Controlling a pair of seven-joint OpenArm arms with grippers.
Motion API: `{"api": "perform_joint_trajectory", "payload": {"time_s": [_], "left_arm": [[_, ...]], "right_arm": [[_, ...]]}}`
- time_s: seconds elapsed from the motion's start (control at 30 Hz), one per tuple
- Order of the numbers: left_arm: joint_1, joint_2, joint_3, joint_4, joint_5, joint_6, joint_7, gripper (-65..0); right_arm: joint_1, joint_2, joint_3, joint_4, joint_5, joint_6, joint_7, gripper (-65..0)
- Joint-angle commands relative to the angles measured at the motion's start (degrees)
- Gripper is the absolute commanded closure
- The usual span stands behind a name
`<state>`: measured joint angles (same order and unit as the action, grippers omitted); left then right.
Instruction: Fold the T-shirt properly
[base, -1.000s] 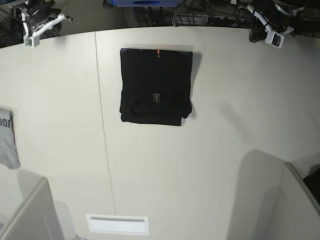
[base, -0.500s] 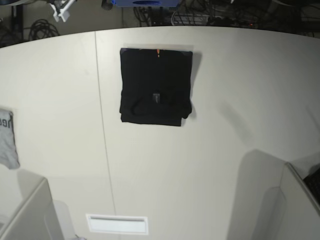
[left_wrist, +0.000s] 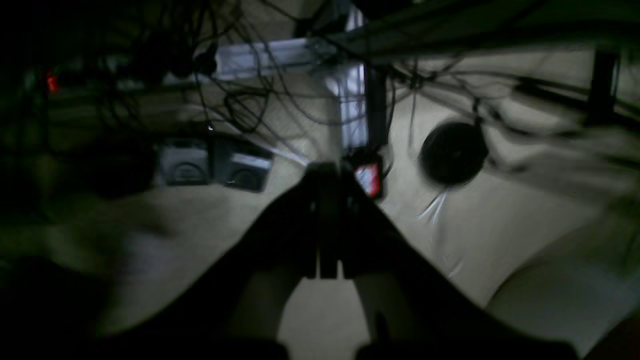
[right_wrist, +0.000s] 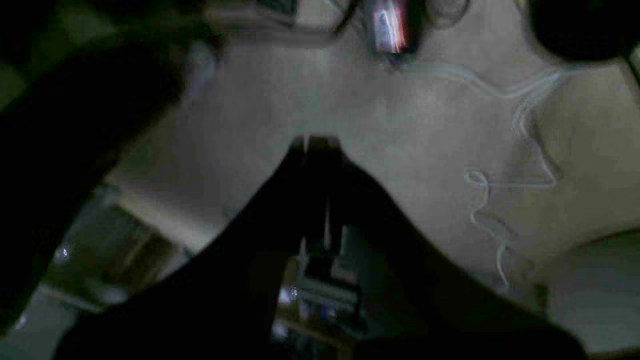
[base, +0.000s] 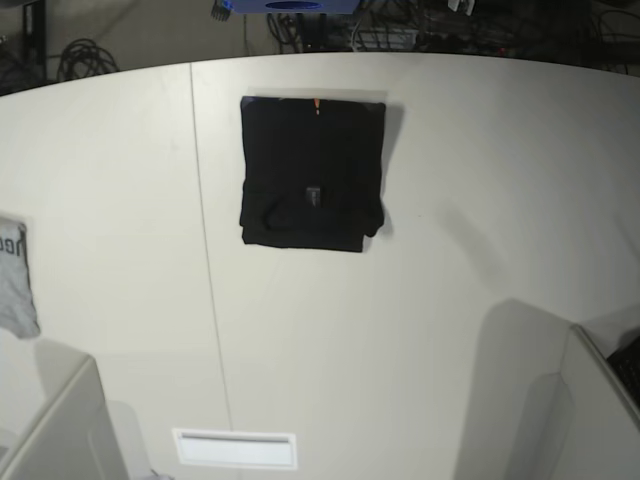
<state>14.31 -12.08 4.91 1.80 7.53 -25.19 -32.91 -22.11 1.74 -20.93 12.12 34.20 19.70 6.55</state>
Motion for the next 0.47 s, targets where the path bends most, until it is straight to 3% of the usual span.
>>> {"api": "perform_joint_trajectory", "payload": {"time_s": [0.0, 0.07, 0.13, 0.23, 0.43], "left_arm": [[1.3, -0.6, 2.2, 0.4, 0.4, 0.5, 1.7, 0.0], [1.2, -0.6, 5.7, 2.1, -0.1, 2.6, 4.3, 0.0], [1.2, -0.6, 5.9, 4.0, -0.1, 4.8, 5.3, 0.0], [0.9, -0.5, 4.8, 6.2, -0.1, 6.9, 5.3, 0.0], [0.9, 1.1, 5.2, 8.3, 0.2, 7.2, 5.3, 0.0]], "right_arm": [[0.5, -0.4, -1.2, -4.2, -0.1, 0.0, 3.5, 0.0], [2.5, -2.2, -2.3, -10.1, -0.1, 0.0, 11.9, 0.0], [2.8, -2.7, -2.5, -10.2, -0.2, 0.0, 16.3, 0.0], [3.2, -2.6, -2.6, -8.6, -0.2, 0.0, 15.6, 0.0], [3.9, -1.4, -2.6, -7.5, -0.3, 0.0, 13.6, 0.0]]}}
